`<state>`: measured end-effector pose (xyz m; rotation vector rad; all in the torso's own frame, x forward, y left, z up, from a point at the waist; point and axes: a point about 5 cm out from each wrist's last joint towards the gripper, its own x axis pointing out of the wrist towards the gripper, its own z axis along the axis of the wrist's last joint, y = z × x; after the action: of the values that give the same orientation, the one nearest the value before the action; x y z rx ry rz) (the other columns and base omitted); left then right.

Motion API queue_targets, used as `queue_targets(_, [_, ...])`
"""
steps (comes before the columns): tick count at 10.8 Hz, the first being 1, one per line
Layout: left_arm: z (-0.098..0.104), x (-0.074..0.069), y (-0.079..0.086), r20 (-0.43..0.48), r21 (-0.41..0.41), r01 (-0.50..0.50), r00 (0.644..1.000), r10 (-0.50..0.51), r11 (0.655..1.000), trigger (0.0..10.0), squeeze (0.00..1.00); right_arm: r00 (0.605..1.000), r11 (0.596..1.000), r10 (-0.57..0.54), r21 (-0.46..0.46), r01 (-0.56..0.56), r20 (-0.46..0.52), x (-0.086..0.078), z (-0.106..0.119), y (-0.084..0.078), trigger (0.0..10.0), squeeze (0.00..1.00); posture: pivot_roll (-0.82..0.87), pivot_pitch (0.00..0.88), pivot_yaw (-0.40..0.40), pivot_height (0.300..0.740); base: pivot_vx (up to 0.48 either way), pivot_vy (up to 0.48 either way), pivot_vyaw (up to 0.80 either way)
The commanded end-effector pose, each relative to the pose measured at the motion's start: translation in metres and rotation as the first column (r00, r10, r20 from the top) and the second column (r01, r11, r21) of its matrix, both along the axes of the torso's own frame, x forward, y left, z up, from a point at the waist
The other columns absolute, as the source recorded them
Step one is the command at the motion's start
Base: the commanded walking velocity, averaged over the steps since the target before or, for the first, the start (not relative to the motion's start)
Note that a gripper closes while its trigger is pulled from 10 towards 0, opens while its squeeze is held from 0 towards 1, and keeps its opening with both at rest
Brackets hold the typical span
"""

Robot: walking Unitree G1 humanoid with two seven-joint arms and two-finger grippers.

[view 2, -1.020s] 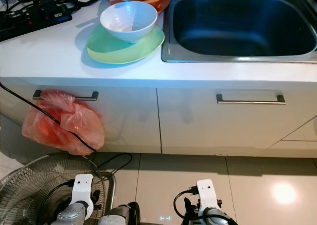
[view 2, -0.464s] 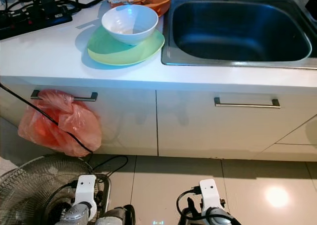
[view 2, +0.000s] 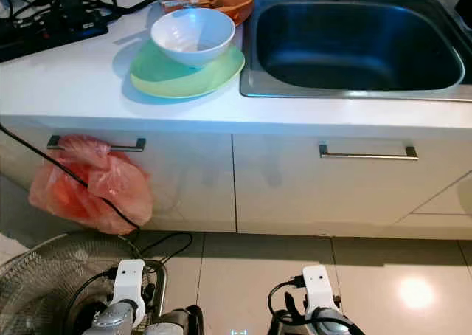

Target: Kitchen organization

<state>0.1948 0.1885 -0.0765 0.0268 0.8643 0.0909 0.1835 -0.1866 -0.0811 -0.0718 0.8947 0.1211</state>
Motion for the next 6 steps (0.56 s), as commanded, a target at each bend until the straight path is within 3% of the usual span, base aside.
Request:
queue_targets(1, [-0.002, -0.003, 0.0, -0.031, 0.004, 0.013, 0.999, -0.013, 1.0, 10.0, 0.0, 1.0, 1.0, -0.027, -0.002, 0.027, 0.003, -0.003, -0.001, -0.003, 10.0, 0.0, -0.01, 0.176, 0.052, 0.74, 0.0, 0.0, 0.0])
queue_targets(3, [0.004, 0.011, -0.003, -0.014, 0.013, 0.056, 0.998, -0.055, 0.998, 10.0, 0.0, 0.998, 0.998, -0.064, 0.002, 0.064, 0.026, 0.0, 0.002, -0.007, 10.0, 0.0, -0.07, 0.186, 0.069, 0.74, 0.0, 0.0, 0.0])
queue_targets(6, [0.004, 0.011, -0.005, -0.015, 0.008, 0.056, 0.998, -0.056, 0.998, 10.0, 0.0, 0.997, 0.998, -0.067, 0.001, 0.067, 0.023, -0.001, 0.001, -0.008, 10.0, 0.0, -0.06, 0.187, 0.064, 0.74, 0.0, 0.0, 0.0])
